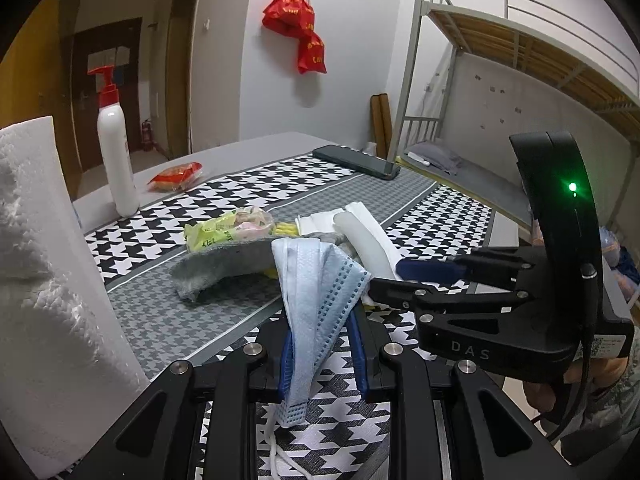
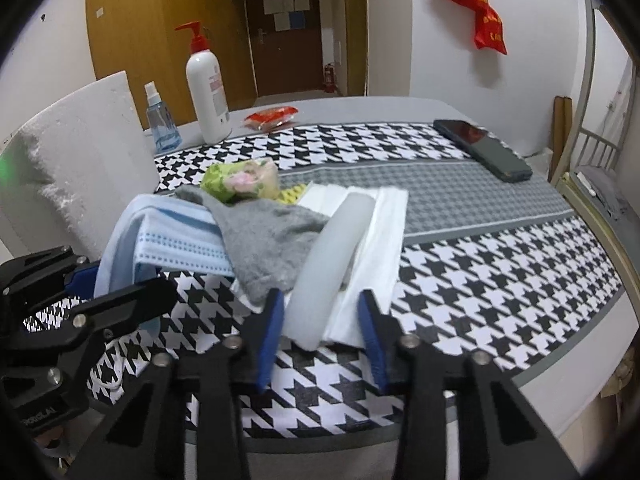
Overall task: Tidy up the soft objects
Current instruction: 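Close the right gripper on the white foam cylinder lying on the cloth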
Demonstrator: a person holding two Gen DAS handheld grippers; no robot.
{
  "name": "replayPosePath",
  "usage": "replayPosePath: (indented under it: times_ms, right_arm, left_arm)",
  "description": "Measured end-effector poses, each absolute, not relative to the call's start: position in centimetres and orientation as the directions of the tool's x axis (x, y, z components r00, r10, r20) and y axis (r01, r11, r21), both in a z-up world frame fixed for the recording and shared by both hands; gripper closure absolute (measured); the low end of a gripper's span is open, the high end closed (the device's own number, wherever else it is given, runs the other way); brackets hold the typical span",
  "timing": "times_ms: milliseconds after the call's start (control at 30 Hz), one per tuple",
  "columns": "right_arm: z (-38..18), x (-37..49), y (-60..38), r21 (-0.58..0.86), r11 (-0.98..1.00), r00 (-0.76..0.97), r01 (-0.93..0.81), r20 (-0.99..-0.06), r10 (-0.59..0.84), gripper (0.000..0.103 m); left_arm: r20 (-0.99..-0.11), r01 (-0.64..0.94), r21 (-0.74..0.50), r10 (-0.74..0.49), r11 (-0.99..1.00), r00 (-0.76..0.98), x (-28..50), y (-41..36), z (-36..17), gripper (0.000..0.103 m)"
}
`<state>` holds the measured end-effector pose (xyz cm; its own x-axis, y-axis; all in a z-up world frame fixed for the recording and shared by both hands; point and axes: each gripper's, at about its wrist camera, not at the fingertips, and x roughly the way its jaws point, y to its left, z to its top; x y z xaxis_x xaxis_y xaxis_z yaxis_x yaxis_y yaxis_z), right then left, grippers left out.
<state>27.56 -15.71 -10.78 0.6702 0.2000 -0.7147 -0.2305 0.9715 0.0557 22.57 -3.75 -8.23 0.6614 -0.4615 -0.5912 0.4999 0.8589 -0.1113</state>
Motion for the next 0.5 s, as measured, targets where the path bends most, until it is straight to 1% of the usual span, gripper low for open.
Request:
replayPosePath:
  times_ms: [133,300,500]
  right_arm:
    - [-10.5,27.0,-15.5,0.051,0.973,0.679,-0.226,-0.708,0.194,0.076]
    - [-9.7,26.3,-15.7,0.034,0.978,0.7,-0.204,-0.693,0.17,0.076]
    - [-9.3,26.4,-14.9,0.025,0.975,0.701,-0.222,-0.691,0.178,0.076]
  left_arm:
    - [-0.592,0.496,-0.118,-0.461,0.861,0.661,22.6,-3.7,-8.2,0.078]
    - [-0.592,0.494,-0.121,-0.462,0.861,0.66,22.7,-3.5,-8.2,0.078]
    - [-0.59,0.497,-0.119,-0.463,0.86,0.661,22.6,-3.5,-8.2,0.078]
